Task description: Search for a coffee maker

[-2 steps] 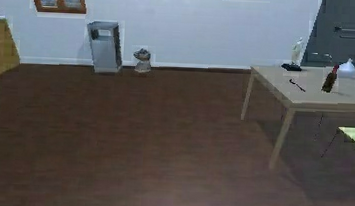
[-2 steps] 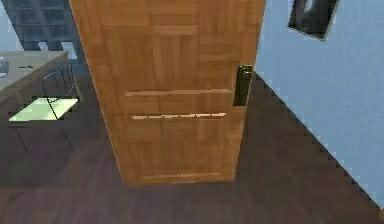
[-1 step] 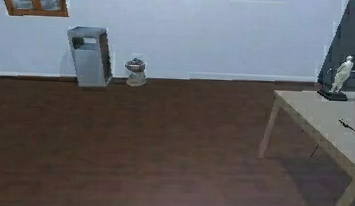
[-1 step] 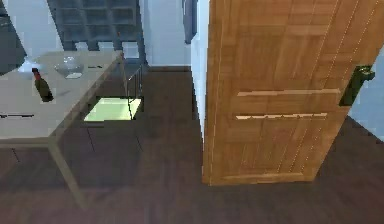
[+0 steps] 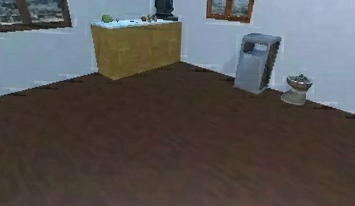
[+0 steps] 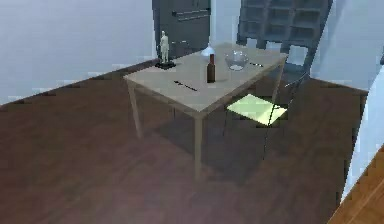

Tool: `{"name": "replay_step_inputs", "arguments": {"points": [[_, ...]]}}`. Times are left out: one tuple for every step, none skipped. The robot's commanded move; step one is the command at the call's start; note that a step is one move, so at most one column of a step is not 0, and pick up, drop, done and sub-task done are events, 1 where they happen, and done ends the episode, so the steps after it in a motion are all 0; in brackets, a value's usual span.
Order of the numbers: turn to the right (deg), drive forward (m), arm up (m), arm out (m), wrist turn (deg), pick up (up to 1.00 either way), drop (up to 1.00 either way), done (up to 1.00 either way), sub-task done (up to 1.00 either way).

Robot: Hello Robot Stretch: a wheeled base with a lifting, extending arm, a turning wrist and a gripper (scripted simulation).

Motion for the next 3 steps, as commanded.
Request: {"name": "replay_step_inputs", "arguments": {"points": [[0.0, 1.00, 0.00, 0.00, 0.0, 0.00, 0.00, 0.00, 0.00], [0.0, 1.00, 0.00, 0.00, 0.0, 0.00, 0.00, 0.00, 0.00], [0.0, 1.00, 0.00, 0.00, 0.0, 0.00, 0.00, 0.00, 0.00]]}}
